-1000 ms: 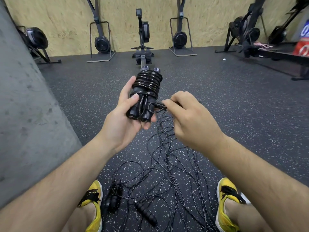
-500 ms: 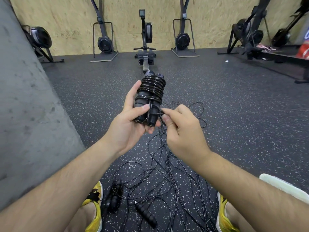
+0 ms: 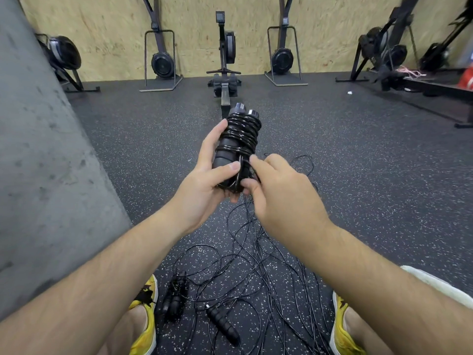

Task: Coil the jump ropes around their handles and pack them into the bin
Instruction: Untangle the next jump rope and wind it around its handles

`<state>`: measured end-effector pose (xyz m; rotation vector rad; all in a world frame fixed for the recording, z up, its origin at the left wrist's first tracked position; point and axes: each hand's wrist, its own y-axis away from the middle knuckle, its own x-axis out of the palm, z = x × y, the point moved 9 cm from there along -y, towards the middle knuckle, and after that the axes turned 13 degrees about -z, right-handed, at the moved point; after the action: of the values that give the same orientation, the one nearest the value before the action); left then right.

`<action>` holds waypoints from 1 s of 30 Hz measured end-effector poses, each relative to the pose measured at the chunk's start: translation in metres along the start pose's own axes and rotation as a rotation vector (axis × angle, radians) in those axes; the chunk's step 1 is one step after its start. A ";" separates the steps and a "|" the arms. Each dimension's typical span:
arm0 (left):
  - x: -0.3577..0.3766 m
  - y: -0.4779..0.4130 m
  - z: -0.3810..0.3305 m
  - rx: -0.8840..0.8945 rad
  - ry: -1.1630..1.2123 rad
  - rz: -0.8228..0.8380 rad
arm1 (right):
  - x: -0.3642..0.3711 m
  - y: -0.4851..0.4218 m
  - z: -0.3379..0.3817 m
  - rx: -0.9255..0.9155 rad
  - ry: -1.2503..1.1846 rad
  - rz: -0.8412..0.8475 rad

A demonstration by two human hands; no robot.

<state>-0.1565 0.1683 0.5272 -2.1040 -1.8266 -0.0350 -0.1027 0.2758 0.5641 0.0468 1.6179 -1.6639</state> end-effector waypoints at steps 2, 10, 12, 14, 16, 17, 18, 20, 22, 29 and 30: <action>0.003 0.001 0.001 0.018 -0.028 0.011 | -0.001 0.000 0.000 0.004 0.048 0.008; 0.004 0.000 0.004 0.010 0.026 -0.057 | 0.007 0.000 -0.010 0.104 -0.089 -0.041; 0.004 0.000 0.003 0.009 0.040 -0.063 | 0.006 0.001 -0.016 0.153 -0.193 -0.099; 0.005 0.000 0.002 0.007 0.047 -0.053 | 0.003 0.003 -0.017 0.165 -0.281 -0.161; 0.007 0.003 0.003 -0.001 0.054 -0.030 | 0.001 0.005 -0.017 0.147 -0.342 -0.191; 0.008 0.004 0.004 -0.008 0.059 -0.020 | 0.001 0.007 -0.016 0.133 -0.364 -0.200; 0.008 0.005 0.005 -0.016 0.065 -0.012 | 0.000 0.008 -0.016 0.116 -0.378 -0.210; 0.008 0.008 0.006 -0.040 0.087 0.000 | -0.002 0.009 -0.015 0.085 -0.380 -0.242; 0.007 0.009 0.006 -0.067 0.115 0.010 | -0.005 0.010 -0.013 0.067 -0.382 -0.275; 0.014 0.015 0.003 -0.116 0.237 0.078 | -0.007 0.010 -0.013 0.068 -0.513 -0.341; 0.014 0.015 0.003 -0.126 0.258 0.089 | -0.009 0.009 -0.013 0.067 -0.524 -0.342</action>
<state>-0.1399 0.1813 0.5241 -2.1473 -1.6157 -0.3902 -0.0978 0.2921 0.5589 -0.6136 1.2128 -1.7894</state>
